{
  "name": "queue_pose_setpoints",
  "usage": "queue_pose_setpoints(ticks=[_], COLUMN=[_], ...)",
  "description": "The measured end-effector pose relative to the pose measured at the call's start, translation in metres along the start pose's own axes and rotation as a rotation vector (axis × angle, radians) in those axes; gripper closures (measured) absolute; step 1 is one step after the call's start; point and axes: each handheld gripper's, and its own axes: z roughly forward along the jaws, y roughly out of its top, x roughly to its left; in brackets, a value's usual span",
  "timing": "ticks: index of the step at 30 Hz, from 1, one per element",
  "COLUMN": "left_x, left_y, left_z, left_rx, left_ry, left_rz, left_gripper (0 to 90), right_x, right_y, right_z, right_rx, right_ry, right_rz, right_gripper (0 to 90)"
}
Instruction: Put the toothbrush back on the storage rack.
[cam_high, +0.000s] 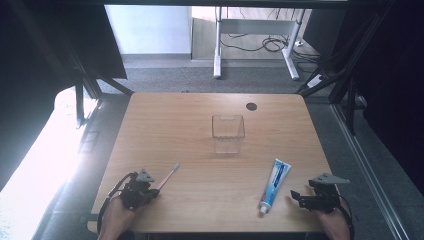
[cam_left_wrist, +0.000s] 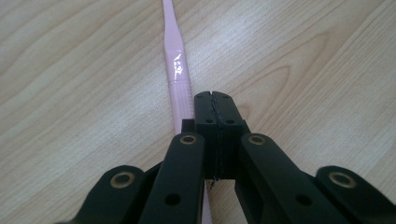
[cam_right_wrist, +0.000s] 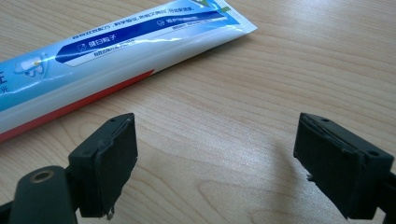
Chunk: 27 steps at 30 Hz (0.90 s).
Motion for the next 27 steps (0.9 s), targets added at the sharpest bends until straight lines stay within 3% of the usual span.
queue_pose_setpoints(ticks=[5, 13, 27], left_x=[0.004, 0.016, 0.015], left_y=[0.006, 0.024, 0.05], left_z=[-0.006, -0.001, 0.015], left_rx=[0.02, 0.118, 0.222], left_ry=[0.008, 0.022, 0.02], left_rz=[0.002, -0.013, -0.005], left_gripper=[88.9, 80.8, 73.3], right_x=[0.0, -0.001, -0.001], right_y=[0.0, 0.0, -0.001], right_z=[0.0, 0.0, 0.0], right_rx=[0.0, 0.001, 0.003], right_ry=[0.001, 0.004, 0.003], right_rz=[-0.002, 0.004, 0.009], right_gripper=[13.8, 13.8, 13.8])
